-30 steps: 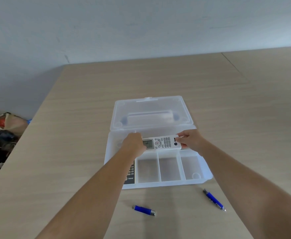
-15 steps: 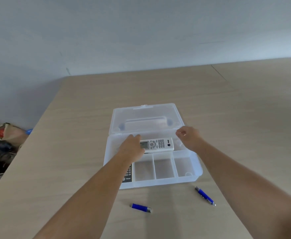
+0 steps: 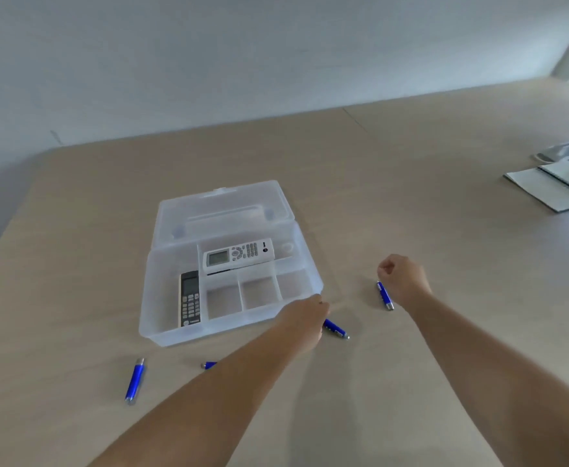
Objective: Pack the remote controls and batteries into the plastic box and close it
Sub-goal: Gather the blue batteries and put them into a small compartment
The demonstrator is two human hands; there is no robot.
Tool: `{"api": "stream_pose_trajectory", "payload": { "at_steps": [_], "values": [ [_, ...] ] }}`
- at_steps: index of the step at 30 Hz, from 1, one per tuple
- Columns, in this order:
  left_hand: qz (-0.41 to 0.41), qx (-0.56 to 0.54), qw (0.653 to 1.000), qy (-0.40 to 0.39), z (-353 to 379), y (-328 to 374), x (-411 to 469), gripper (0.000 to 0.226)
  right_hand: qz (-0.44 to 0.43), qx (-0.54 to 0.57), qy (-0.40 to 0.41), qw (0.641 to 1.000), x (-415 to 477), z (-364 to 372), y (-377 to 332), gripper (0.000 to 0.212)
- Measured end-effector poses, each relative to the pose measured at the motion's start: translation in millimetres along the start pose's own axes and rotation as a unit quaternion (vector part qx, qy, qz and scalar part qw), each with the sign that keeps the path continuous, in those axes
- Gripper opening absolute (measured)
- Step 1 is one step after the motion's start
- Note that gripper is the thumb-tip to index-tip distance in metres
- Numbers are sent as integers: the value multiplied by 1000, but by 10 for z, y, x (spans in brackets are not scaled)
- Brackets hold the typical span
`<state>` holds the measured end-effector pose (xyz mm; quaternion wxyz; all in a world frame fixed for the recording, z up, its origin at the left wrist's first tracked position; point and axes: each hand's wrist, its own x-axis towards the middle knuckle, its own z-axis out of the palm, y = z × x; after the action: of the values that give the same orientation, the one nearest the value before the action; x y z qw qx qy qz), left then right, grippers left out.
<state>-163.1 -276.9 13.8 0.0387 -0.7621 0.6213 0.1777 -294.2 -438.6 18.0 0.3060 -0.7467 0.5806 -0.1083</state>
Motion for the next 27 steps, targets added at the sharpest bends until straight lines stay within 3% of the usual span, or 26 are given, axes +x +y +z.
{"api": "stream_pose_trajectory", "payload": {
  "at_steps": [7, 13, 15, 17, 21, 24, 27],
  "values": [
    [31, 28, 999, 9, 434, -31, 112, 37, -20, -71, -49, 996, -18, 294, 429, 33],
    [25, -7, 1000, 14, 547, -87, 99, 23, -90, -130, -48, 986, 34, 403, 458, 44],
    [23, -65, 997, 25, 481, -86, 39, 22, -56, -83, -51, 994, 44, 376, 381, 46],
    [-10, -161, 985, 61, 329, -65, -48, 19, 1, 44, -63, 997, 71, 307, 241, 54],
    [-116, -381, 905, 153, -93, -155, -169, 13, 7, 207, -77, 975, 113, 94, -262, 60],
    [-166, -499, 833, 169, -372, -352, -174, 17, -57, 220, -111, 968, 100, 28, -717, 47],
    [-222, -573, 771, 164, -512, -577, -123, 7, -115, 208, -157, 959, 57, 111, -1031, 38]
  ]
}}
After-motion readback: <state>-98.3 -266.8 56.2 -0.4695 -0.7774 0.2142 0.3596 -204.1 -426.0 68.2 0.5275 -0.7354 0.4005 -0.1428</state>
